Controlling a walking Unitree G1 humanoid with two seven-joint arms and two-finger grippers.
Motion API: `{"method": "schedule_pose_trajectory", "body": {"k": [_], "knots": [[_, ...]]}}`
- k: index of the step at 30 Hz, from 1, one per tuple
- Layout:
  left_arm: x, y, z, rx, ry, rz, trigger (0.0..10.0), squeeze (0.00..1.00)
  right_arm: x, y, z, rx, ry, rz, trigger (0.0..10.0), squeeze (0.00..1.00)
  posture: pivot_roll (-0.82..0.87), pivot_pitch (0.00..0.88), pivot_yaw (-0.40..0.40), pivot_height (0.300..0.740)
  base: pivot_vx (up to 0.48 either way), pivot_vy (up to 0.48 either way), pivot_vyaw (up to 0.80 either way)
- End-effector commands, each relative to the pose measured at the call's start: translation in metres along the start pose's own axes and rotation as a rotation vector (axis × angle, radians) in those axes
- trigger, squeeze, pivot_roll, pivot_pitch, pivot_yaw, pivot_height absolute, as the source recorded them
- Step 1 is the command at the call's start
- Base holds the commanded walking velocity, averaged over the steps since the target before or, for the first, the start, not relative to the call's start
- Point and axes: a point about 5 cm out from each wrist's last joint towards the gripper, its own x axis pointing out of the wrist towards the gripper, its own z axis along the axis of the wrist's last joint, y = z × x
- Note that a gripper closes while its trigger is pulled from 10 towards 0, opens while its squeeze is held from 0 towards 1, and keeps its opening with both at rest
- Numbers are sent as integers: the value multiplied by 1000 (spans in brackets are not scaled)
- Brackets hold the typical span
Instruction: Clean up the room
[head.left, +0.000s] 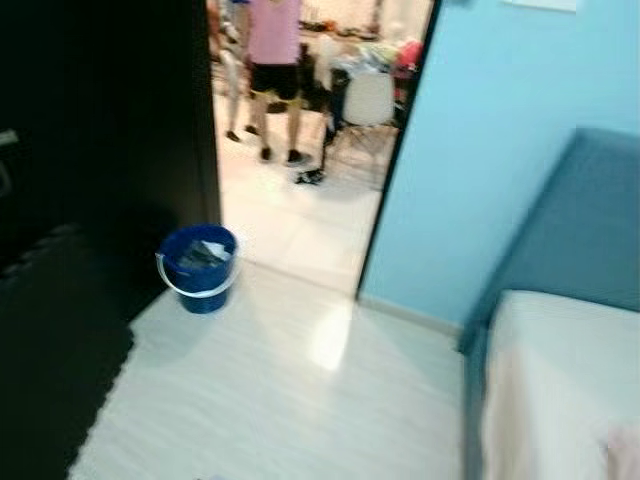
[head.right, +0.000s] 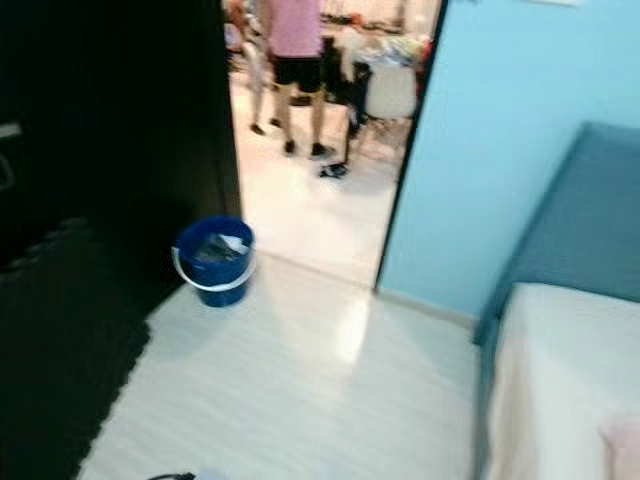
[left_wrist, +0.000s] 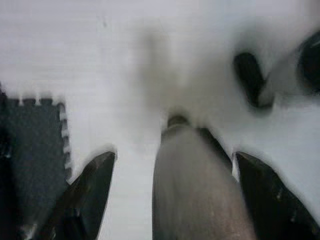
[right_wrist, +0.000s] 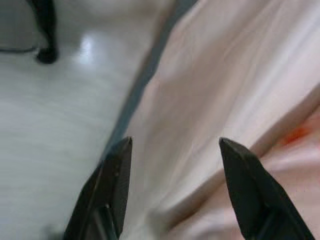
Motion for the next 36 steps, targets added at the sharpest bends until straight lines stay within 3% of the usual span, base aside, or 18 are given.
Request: {"method": "schedule_pose_trajectory", "body": {"k": [1, 20, 32, 36], "knots": [[-1, -4, -10, -5, 43, -16, 10000, 0, -1, -5, 7, -8, -22, -14, 10000, 0, -12, 0, -92, 740, 0, 0, -763], [-1, 0, -6, 13, 12, 6, 10000, 0, -1, -4, 10, 16, -63, -26, 10000, 0, -11, 0, -90, 740, 0, 0, -760], [-1, 30, 6, -131, -39, 74, 10000, 0, -1, -4, 12, 42, -114, -35, 10000, 0, -14, 0, -91, 740, 0, 0, -760], [-2, 40, 13, -228, -71, 107, 10000, 0, -1, -5, 13, 41, -118, -39, 10000, 0, -14, 0, -91, 740, 0, 0, -758]]}}
